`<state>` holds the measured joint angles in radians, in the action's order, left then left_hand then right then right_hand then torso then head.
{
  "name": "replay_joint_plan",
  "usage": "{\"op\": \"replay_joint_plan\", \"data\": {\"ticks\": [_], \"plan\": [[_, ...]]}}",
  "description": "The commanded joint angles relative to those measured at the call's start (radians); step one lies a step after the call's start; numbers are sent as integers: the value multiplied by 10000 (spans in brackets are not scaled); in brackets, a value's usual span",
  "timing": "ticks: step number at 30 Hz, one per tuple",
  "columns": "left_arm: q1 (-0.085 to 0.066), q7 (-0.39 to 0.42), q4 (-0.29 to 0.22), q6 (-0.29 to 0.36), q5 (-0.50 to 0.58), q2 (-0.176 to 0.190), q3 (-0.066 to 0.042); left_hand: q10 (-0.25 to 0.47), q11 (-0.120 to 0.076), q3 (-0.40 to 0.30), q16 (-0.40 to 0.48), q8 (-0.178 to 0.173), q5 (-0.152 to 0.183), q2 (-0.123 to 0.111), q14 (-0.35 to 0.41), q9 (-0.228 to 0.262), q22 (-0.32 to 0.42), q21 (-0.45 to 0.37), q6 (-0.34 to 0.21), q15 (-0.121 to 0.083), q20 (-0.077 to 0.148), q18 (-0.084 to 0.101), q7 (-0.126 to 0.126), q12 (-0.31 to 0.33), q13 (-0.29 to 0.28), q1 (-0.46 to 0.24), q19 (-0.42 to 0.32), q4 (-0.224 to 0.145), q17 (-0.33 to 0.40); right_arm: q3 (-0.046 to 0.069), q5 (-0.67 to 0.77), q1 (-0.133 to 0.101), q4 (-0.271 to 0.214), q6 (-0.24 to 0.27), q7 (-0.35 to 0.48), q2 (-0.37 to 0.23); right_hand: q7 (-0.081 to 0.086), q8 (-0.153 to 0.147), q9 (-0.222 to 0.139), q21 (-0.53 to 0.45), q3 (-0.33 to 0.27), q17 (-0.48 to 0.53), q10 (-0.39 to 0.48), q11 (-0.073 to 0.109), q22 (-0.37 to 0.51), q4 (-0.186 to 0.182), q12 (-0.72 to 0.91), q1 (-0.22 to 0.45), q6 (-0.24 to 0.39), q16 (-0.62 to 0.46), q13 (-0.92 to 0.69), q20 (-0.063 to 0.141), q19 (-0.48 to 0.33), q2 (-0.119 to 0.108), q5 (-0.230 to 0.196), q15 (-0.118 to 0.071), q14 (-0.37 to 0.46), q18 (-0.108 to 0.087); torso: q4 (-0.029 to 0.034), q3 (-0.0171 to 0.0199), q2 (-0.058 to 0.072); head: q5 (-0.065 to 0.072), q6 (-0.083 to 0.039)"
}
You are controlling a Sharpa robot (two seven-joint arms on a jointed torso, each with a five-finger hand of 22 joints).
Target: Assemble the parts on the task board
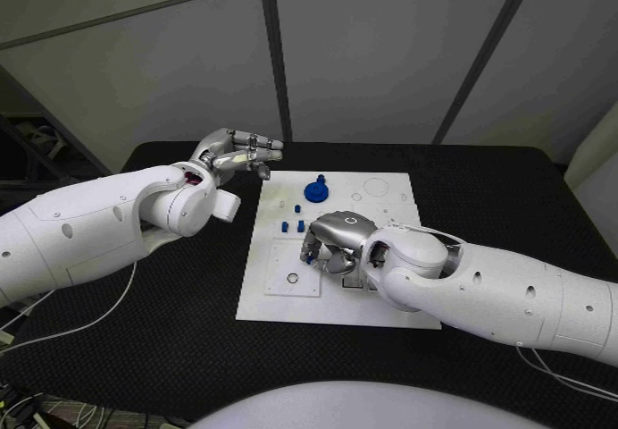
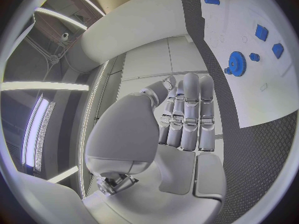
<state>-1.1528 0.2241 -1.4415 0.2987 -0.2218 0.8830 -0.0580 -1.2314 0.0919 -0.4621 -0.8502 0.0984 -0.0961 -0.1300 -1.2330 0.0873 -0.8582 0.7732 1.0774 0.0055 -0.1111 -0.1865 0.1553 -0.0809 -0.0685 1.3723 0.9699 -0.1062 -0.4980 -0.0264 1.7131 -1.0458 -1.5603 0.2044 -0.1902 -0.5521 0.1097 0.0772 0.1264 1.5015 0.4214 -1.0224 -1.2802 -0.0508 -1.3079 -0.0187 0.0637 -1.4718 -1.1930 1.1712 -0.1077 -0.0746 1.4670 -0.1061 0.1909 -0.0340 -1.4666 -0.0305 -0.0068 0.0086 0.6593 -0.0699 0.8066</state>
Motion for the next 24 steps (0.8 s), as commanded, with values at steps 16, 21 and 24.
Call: {"op": "replay_joint_plan", "data": {"ticks": [16,21,24], "plan": [[-14,-29,25,-134,39,-2,-11,84,-17,30,43,-70,70,45,-2,-11,20,-26,2,22,-34,39,34,40,12,-17,-3,-44,18,-62,72,26,-184,1188,80,-182,471,-142,-363,-1535,-125,1336,2163,-536,-867,252,4,822,1430,-939,428,-395,-240,-718,-287,442,228,-282,7,9,0,-8,-22],[-14,-55,57,-164,39,7,-10,84,-17,30,43,-70,70,45,-2,-11,20,-26,2,22,-34,39,34,40,12,-17,-3,-44,18,-58,-175,40,-639,1871,335,-583,495,-133,-384,-1575,-248,1366,2196,-542,-838,268,51,885,1445,-931,408,-410,-239,-792,-304,444,200,-291,-10,19,-8,-24,-52],[-14,-69,75,-176,39,14,-10,84,-17,30,43,-70,70,45,-2,-11,20,-26,2,22,-34,39,34,40,12,-17,-3,-44,18,-51,-396,42,-988,2273,464,-930,502,-128,-391,-1589,-310,1425,2198,-542,-828,259,73,921,1442,-963,400,-414,-236,-807,-307,447,201,-294,-12,11,-13,-10,-66]]}}
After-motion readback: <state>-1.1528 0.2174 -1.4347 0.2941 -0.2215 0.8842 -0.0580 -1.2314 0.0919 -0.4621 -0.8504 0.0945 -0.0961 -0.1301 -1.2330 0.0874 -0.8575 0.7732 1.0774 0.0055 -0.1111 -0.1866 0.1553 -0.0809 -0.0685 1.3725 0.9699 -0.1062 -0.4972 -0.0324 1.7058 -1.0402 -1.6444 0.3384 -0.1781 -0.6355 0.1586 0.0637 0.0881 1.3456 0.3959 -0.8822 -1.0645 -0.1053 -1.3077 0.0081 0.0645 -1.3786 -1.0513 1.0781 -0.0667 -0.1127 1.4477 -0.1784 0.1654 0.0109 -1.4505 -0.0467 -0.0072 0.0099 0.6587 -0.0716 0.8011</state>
